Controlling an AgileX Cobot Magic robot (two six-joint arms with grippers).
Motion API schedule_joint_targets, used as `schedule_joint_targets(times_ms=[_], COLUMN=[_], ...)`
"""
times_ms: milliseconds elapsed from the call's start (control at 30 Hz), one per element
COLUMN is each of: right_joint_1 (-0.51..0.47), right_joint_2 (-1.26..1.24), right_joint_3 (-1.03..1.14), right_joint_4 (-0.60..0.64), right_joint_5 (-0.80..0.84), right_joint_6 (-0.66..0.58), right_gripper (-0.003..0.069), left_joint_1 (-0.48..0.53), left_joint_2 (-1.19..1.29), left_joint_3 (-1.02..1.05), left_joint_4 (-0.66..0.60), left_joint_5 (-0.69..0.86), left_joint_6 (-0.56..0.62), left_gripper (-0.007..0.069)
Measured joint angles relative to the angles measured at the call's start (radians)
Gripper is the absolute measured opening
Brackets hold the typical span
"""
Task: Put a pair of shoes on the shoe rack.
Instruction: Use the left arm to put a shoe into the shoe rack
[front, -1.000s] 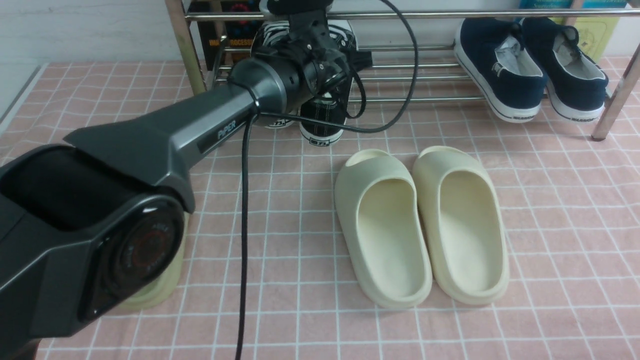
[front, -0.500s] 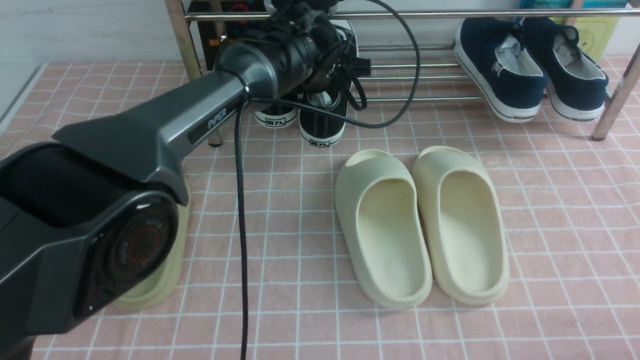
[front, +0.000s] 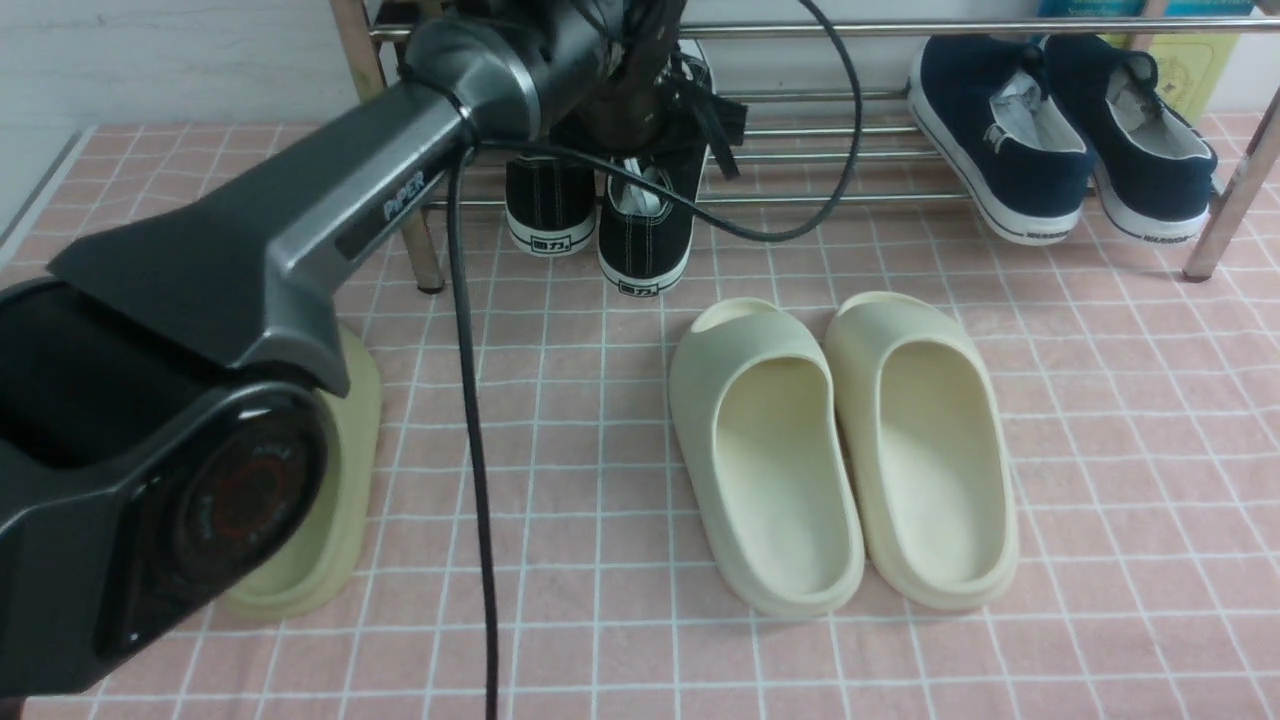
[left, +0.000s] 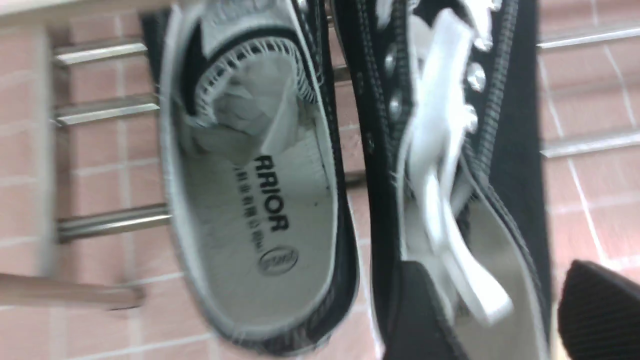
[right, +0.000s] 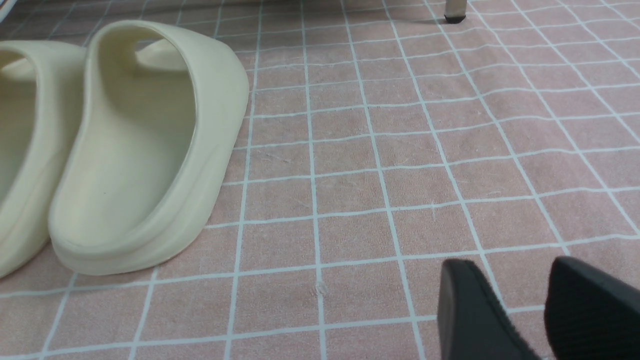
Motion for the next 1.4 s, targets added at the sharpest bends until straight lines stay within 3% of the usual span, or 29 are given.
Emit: schedule_joint_targets(times_ms=[100, 267, 367, 533, 633, 767, 1033, 1167, 1400], right_joint_1=[0.0, 0.0, 0.0, 0.0, 0.0, 0.0, 0.0, 0.0, 0.0], right_joint_2=[0.0, 0.0, 0.0, 0.0, 0.0, 0.0, 0.0, 0.0, 0.0], right_joint_3=[0.0, 0.0, 0.0, 0.0, 0.0, 0.0, 0.0, 0.0, 0.0], right_joint_4=[0.0, 0.0, 0.0, 0.0, 0.0, 0.0, 0.0, 0.0, 0.0], right_joint_5=[0.0, 0.0, 0.0, 0.0, 0.0, 0.0, 0.0, 0.0, 0.0], right_joint_6=[0.0, 0.0, 0.0, 0.0, 0.0, 0.0, 0.0, 0.0, 0.0], right_gripper=[0.024, 0.024, 0.024, 0.024, 0.024, 0.024, 0.024, 0.024, 0.024], left_joint_1=[-0.012, -0.014, -0.013, -0.014, -0.014, -0.014, -0.019, -0.017, -0.017], left_joint_2=[-0.053, -0.061, -0.019, 0.048, 0.085, 0.099, 0.097, 0.097, 0.095], left_joint_3=[-0.006, 0.012, 0.062, 0.108, 0.111, 0.111, 0.114, 0.114, 0.114], left_joint_4=[-0.017, -0.037, -0.09, -0.16, -0.142, -0.065, 0.098, 0.123, 0.085], left_joint_5=[0.068, 0.289, 0.306, 0.303, 0.206, 0.064, -0.11, -0.172, -0.157], left_joint_6=[0.07, 0.151, 0.184, 0.223, 0.215, 0.146, -0.107, -0.199, -0.212], left_gripper=[0.0307, 0.0071, 0.0008, 0.0002, 0.0002, 0.0002, 0.0004, 0.0005, 0.0006])
